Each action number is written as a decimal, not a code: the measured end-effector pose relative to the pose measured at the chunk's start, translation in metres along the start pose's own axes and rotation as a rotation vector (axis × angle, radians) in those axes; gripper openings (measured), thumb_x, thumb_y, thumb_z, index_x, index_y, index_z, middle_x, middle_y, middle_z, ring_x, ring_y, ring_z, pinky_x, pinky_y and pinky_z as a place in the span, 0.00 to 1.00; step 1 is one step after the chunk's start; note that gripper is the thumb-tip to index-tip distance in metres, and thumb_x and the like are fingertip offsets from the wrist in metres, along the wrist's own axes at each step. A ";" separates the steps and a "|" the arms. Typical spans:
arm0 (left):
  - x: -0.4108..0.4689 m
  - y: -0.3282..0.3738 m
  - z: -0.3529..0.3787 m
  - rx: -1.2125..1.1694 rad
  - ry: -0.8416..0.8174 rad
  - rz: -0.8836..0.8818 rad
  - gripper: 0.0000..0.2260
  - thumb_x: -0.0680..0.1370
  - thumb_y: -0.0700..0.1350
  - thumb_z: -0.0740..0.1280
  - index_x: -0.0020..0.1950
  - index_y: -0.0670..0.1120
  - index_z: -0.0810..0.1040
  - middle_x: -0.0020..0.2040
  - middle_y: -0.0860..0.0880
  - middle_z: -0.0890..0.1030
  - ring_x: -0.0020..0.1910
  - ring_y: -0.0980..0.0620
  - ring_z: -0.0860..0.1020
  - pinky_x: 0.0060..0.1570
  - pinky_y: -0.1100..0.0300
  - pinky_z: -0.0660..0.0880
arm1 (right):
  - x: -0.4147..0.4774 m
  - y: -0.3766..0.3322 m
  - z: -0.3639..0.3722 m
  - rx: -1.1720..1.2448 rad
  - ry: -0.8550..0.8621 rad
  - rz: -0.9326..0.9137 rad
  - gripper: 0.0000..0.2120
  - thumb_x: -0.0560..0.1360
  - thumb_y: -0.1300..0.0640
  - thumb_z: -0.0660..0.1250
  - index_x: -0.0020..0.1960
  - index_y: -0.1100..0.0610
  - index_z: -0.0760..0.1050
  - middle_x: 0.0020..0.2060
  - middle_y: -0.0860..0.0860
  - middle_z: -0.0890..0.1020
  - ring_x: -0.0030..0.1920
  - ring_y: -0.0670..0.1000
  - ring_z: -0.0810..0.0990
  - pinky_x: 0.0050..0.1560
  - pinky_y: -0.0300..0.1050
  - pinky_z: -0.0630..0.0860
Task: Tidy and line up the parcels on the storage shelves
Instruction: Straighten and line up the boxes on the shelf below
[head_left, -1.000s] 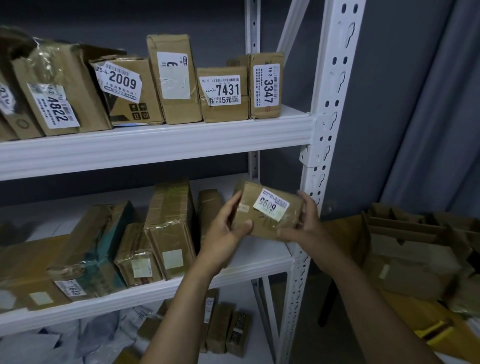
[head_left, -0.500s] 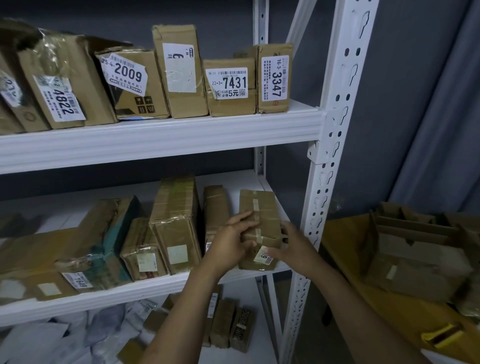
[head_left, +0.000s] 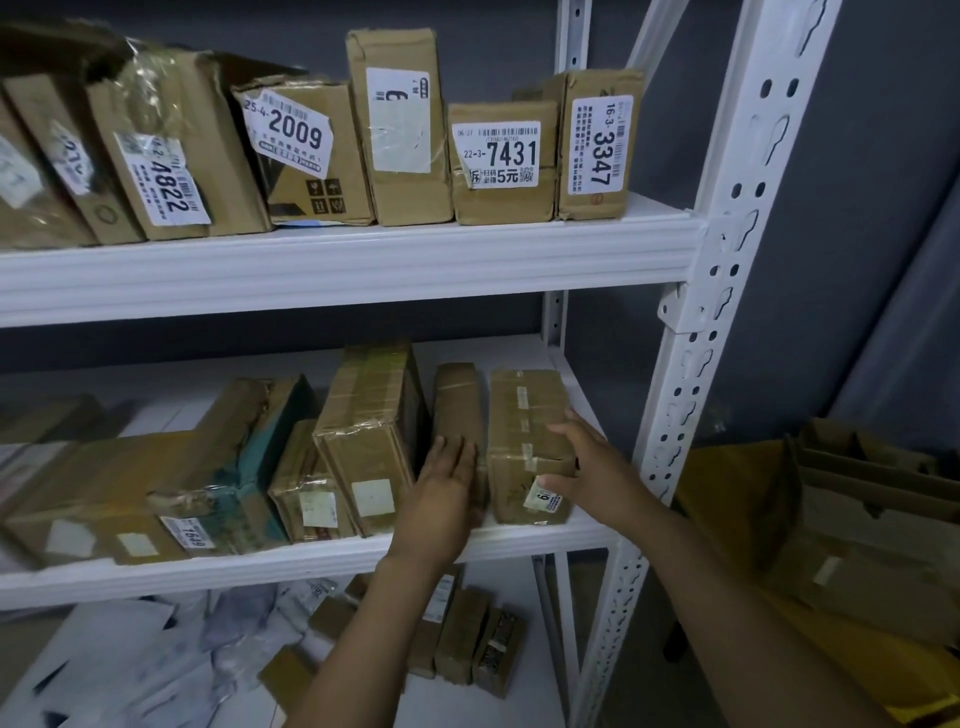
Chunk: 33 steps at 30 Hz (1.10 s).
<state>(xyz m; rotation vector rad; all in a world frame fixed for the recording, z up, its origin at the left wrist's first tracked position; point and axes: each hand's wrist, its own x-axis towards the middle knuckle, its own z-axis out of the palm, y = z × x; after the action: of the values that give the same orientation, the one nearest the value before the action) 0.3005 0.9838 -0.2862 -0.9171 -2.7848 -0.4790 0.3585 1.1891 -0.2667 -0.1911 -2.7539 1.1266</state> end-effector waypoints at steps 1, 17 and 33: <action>-0.001 0.001 -0.001 -0.007 0.027 0.016 0.32 0.80 0.44 0.64 0.79 0.44 0.51 0.79 0.46 0.50 0.78 0.48 0.46 0.73 0.61 0.43 | 0.002 -0.001 0.000 -0.014 -0.008 -0.017 0.33 0.72 0.54 0.73 0.73 0.51 0.64 0.78 0.47 0.52 0.76 0.48 0.57 0.73 0.47 0.61; -0.016 -0.032 -0.047 -0.246 0.480 -0.369 0.35 0.68 0.50 0.78 0.72 0.53 0.66 0.77 0.42 0.46 0.73 0.35 0.61 0.67 0.46 0.68 | 0.007 -0.012 0.011 -0.015 -0.050 -0.077 0.33 0.74 0.55 0.72 0.74 0.51 0.61 0.79 0.47 0.47 0.76 0.48 0.55 0.64 0.35 0.55; -0.013 -0.026 -0.054 0.279 0.391 -0.323 0.35 0.68 0.56 0.76 0.70 0.43 0.70 0.70 0.41 0.69 0.72 0.33 0.61 0.70 0.36 0.59 | 0.013 -0.026 0.009 -0.591 0.010 -0.245 0.31 0.74 0.43 0.69 0.71 0.53 0.63 0.76 0.55 0.58 0.77 0.57 0.52 0.74 0.51 0.55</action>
<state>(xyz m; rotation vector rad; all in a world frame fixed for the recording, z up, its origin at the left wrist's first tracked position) 0.2989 0.9381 -0.2450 -0.2766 -2.5482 -0.2645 0.3428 1.1669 -0.2530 0.0748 -2.9165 0.2365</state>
